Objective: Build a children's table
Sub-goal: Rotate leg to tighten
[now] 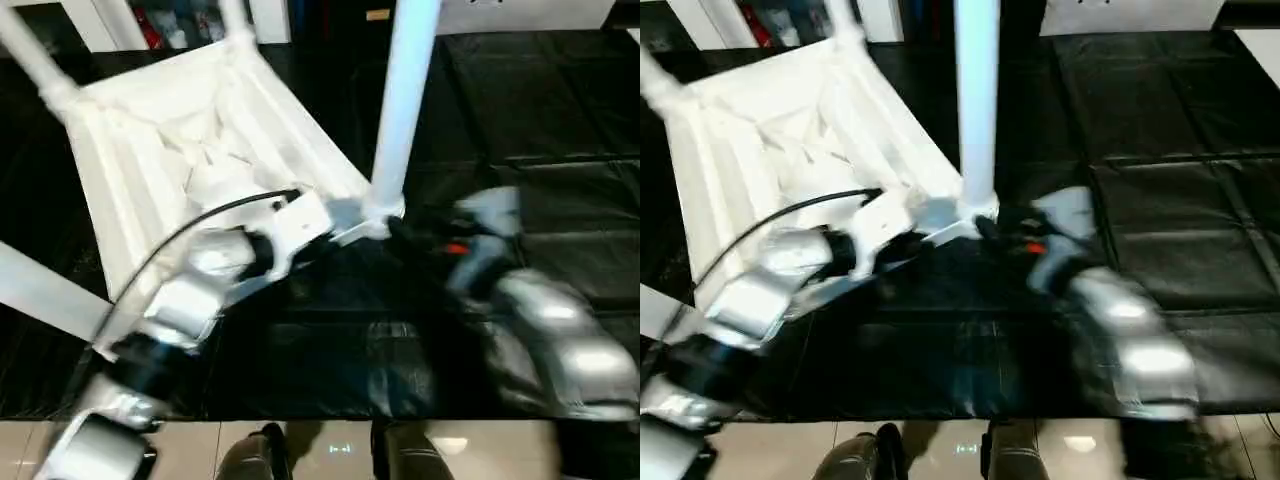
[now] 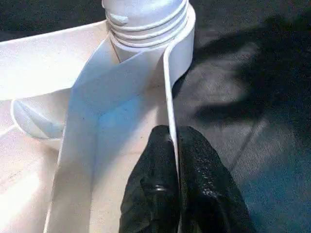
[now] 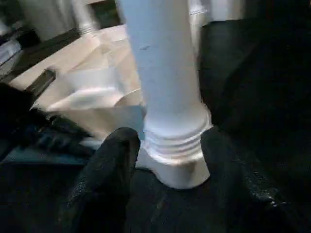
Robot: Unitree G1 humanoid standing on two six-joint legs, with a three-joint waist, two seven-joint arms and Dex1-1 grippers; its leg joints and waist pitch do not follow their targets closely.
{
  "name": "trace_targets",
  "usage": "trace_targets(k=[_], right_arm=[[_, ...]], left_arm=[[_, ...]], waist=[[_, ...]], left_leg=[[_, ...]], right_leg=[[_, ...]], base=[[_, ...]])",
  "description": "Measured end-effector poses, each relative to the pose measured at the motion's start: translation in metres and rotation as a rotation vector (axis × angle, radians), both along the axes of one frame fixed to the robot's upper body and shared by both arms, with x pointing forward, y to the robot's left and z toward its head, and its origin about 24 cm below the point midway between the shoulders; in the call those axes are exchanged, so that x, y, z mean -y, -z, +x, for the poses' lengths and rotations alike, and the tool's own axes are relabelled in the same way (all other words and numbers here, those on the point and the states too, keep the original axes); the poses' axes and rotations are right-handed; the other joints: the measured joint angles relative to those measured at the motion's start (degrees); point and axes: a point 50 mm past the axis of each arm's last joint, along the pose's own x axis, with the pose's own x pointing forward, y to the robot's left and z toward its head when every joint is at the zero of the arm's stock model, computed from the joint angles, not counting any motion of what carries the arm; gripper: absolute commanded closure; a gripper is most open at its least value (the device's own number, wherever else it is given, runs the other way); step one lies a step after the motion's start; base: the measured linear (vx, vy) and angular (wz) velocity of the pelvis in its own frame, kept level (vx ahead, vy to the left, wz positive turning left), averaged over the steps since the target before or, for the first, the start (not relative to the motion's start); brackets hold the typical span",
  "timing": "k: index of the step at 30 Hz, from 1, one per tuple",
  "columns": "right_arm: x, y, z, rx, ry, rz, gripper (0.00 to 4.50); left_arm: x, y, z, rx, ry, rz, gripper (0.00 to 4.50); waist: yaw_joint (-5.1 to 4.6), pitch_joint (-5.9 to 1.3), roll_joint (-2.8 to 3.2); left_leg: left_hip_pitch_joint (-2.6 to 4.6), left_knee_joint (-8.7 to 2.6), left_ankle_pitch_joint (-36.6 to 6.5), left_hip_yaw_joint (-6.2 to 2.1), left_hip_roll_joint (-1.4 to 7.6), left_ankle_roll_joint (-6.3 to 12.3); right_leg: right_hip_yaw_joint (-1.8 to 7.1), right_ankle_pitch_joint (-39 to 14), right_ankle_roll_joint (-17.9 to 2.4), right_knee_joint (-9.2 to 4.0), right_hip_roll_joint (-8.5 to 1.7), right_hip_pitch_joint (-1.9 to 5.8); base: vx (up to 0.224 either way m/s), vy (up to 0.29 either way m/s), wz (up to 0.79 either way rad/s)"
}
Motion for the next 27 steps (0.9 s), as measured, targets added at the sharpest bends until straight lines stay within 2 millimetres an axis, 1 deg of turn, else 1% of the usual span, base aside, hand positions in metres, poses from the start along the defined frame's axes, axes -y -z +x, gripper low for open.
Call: trace_targets(k=[2,3,5,7,9,12,14,17,19,22,23,25,27], right_arm=[[0.006,0.001,-0.004,-0.008,-0.046,-0.024,1.72],[0.008,0.001,-0.006,-0.011,-0.06,-0.034,1.51],[0.012,0.001,-0.009,-0.015,-0.104,-0.046,1.44],[0.016,-0.002,-0.012,-0.019,-0.162,-0.057,1.3],[0.021,-0.005,-0.014,-0.021,-0.204,-0.064,1.07],[0.021,-0.006,-0.018,-0.04,-0.289,-0.063,0.85],[0.021,-0.006,-0.02,-0.053,-0.349,-0.094,0.67],[0.016,-0.003,-0.023,-0.069,-0.418,-0.109,0.67],[0.012,-0.002,-0.024,-0.085,-0.477,-0.122,0.67],[0.011,-0.003,-0.021,-0.093,-0.506,-0.127,0.67],[0.011,-0.003,-0.019,-0.095,-0.51,-0.124,0.83],[0.011,-0.003,-0.018,-0.1,-0.512,-0.119,0.83],[0.011,-0.003,-0.017,-0.107,-0.515,-0.115,1.12]], left_arm=[[-0.006,-0.001,-0.001,0.006,0.034,0.013,4.5],[-0.008,-0.001,-0.002,0.01,0.049,0.017,4.5],[-0.013,-0.003,-0.004,0.015,0.087,0.031,4.5],[-0.02,-0.002,-0.007,0.002,0.134,0.044,4.5],[-0.026,-0.002,-0.01,-0.017,0.172,0.053,4.5],[-0.029,-0.001,-0.014,-0.055,0.235,0.051,4.5],[-0.029,0.0,-0.017,-0.067,0.28,0.063,4.5],[-0.028,0.001,-0.019,-0.077,0.317,0.07,4.5],[-0.028,0.001,-0.02,-0.085,0.334,0.072,4.5],[-0.03,0.001,-0.02,-0.088,0.342,0.077,4.5],[-0.03,0.002,-0.02,-0.088,0.342,0.077,4.5],[-0.03,0.002,-0.02,-0.088,0.343,0.077,4.5],[-0.03,0.002,-0.019,-0.087,0.344,0.079,4.5]], waist=[[0.01,0.14,-0.02],[0.03,0.34,0.02],[0.08,0.67,0.05],[0.17,0.72,0.03],[0.47,0.74,0.0],[1.03,0.76,0.03],[1.51,0.77,0.02],[1.78,0.8,0.05],[1.77,0.8,0.06],[1.65,0.81,0.04],[1.66,0.81,0.04],[1.66,0.81,0.03],[1.65,0.82,0.03]], left_leg=[[-0.02,-0.01,0.0,0.0,-0.01,0.0],[-0.01,-0.01,0.0,0.0,-0.01,0.0],[-0.05,-0.02,0.0,0.0,-0.01,0.0],[-0.05,-0.09,0.0,0.01,-0.01,0.0],[-0.05,-0.13,0.0,0.01,-0.01,0.0],[-0.07,-0.14,-0.01,0.02,-0.02,0.02],[-0.06,-0.13,-0.01,0.03,-0.02,0.02],[-0.06,-0.09,-0.01,0.03,-0.03,0.02],[-0.05,-0.09,-0.01,0.04,-0.03,0.02],[0.0,-0.09,-0.01,0.04,-0.03,0.01],[0.02,-0.09,0.0,0.04,-0.03,0.01],[0.04,-0.09,0.0,0.04,-0.02,0.0],[0.04,-0.09,0.0,0.04,-0.02,0.0]], right_leg=[[0.0,0.0,0.0,-0.04,0.0,0.0],[0.0,0.0,0.0,-0.06,-0.01,0.02],[0.0,0.0,0.0,-0.06,-0.01,-0.01],[-0.01,-0.01,-0.01,-0.1,-0.01,-0.03],[-0.04,-0.03,-0.05,-0.12,-0.01,-0.03],[-0.05,-0.05,-0.09,-0.13,-0.03,-0.03],[-0.05,-0.06,-0.09,-0.13,-0.05,-0.01],[-0.05,-0.06,-0.1,-0.11,-0.07,-0.01],[-0.04,-0.06,-0.1,-0.11,-0.08,0.01],[-0.04,-0.06,-0.1,-0.09,-0.08,0.04],[-0.04,-0.05,-0.1,-0.07,-0.08,0.04],[-0.05,-0.06,-0.1,-0.06,-0.07,0.05],[-0.05,-0.06,-0.1,-0.05,-0.07,0.05]], base=[[0.0,0.0,0.0],[0.0,0.0,0.0],[0.0,0.0,0.0],[0.0,0.0,0.0],[0.0,0.0,0.0],[0.0,0.0,0.0],[0.0,0.0,0.0],[0.0,0.0,0.0],[0.0,0.0,0.0],[0.0,0.0,0.0],[0.0,0.0,0.0],[0.0,0.0,0.0],[0.0,0.0,0.0]])
